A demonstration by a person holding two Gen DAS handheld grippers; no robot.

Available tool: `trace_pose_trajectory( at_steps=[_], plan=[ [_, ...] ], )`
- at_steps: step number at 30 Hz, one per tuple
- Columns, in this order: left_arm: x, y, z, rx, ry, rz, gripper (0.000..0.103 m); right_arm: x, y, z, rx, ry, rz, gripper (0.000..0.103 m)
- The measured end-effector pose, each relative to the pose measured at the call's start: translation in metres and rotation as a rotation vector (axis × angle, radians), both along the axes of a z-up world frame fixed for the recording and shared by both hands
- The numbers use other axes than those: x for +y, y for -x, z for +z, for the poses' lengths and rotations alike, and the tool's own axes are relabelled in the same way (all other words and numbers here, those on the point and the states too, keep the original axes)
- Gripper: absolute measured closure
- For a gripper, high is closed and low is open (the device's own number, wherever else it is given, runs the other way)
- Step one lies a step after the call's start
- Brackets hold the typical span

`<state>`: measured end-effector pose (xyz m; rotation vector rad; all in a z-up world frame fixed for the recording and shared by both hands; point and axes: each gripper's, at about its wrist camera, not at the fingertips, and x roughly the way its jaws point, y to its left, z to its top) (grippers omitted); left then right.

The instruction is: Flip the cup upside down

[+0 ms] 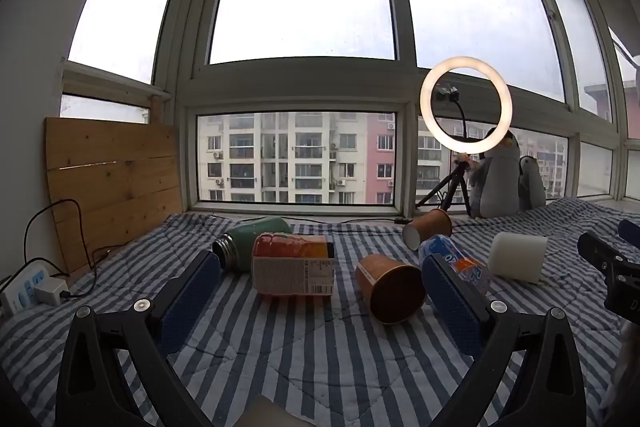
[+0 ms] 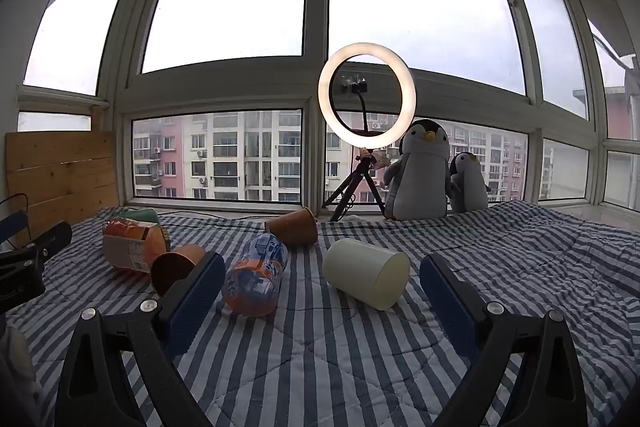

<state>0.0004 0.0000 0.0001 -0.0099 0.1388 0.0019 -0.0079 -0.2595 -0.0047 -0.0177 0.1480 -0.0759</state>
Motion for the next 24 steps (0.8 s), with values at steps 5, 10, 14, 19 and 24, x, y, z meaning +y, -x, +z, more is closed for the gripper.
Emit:
trace_pose_trajectory(
  at_steps=[5, 10, 14, 19, 24],
  plan=[
    [0.0002, -0.0006, -0.0001, -0.002, 0.001, -0.001, 0.001, -0.0004, 0.0005, 0.0003, -0.001, -0.005, 0.0, 0.007],
    [0.0002, 0.0, 0.0, -0.006, 0.0, -0.001, 0.001, -0.0001, 0.0005, 0.0005, -0.002, -0.005, 0.0, 0.007],
    [0.0003, 0.0003, 0.0, -0.008, 0.001, -0.001, 0.001, -0.0002, 0.0007, 0.0006, -0.004, -0.006, 0.0, 0.007],
    [0.0002, 0.0003, 0.0, -0.007, 0.001, -0.001, 0.001, -0.0008, 0.0018, 0.0008, -0.004, -0.007, 0.0, 0.007],
    [0.0002, 0.0003, 0.0, -0.008, 0.001, -0.001, 0.001, -0.0007, 0.0012, 0.0006, -0.004, -0.008, 0.0, 0.007]
  ],
)
